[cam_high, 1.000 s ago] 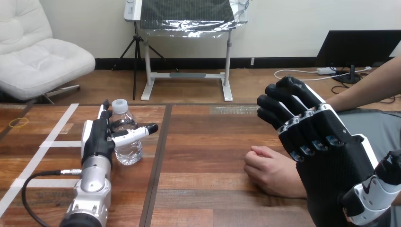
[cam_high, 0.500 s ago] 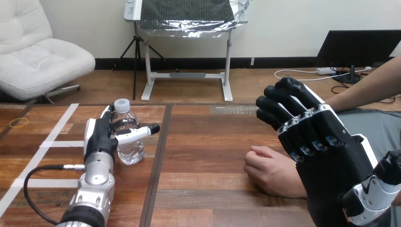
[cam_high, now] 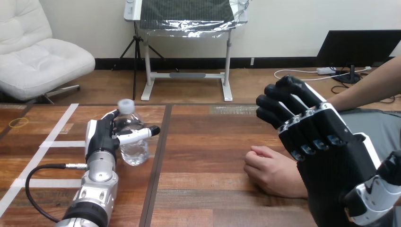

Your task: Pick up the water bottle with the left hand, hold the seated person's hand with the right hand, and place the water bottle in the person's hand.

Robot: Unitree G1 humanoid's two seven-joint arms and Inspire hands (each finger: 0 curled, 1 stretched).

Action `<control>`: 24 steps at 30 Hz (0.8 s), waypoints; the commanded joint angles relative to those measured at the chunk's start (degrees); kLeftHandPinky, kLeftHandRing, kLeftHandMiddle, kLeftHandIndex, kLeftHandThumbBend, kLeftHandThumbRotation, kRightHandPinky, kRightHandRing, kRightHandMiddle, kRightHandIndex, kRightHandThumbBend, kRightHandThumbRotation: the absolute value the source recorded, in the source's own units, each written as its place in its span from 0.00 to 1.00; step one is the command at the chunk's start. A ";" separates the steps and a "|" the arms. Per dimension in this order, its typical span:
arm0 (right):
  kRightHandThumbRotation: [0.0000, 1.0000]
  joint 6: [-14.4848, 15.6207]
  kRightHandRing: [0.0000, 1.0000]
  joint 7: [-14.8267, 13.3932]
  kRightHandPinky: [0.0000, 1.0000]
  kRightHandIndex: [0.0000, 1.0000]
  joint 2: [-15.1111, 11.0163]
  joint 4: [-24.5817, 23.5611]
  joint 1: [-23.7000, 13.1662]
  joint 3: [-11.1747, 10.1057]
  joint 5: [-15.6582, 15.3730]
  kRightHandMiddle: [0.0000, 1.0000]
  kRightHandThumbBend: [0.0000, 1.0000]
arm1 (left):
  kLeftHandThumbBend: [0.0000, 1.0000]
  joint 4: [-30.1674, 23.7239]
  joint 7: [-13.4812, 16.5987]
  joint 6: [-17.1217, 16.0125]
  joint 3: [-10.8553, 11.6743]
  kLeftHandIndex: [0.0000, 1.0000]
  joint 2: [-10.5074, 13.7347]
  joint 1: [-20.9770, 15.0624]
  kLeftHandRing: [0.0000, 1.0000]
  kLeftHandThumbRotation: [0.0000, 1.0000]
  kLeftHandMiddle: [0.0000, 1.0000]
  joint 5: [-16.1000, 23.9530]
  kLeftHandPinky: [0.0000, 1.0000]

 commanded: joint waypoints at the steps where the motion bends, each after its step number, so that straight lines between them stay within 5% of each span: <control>1: 1.00 0.34 0.86 0.03 0.88 0.85 -0.17 -2.35 -1.47 -0.55 1.12 0.87 0.83 | 0.85 -1.23 1.44 0.44 -0.52 0.70 -0.40 -4.87 0.62 0.00 0.64 0.16 0.53; 24: 1.00 0.23 0.87 0.13 0.88 0.86 -0.44 -2.59 -1.34 -0.75 1.14 0.87 0.83 | 0.70 -2.28 3.16 -2.00 -0.69 0.50 -0.92 -4.34 0.40 0.00 0.47 -0.47 0.34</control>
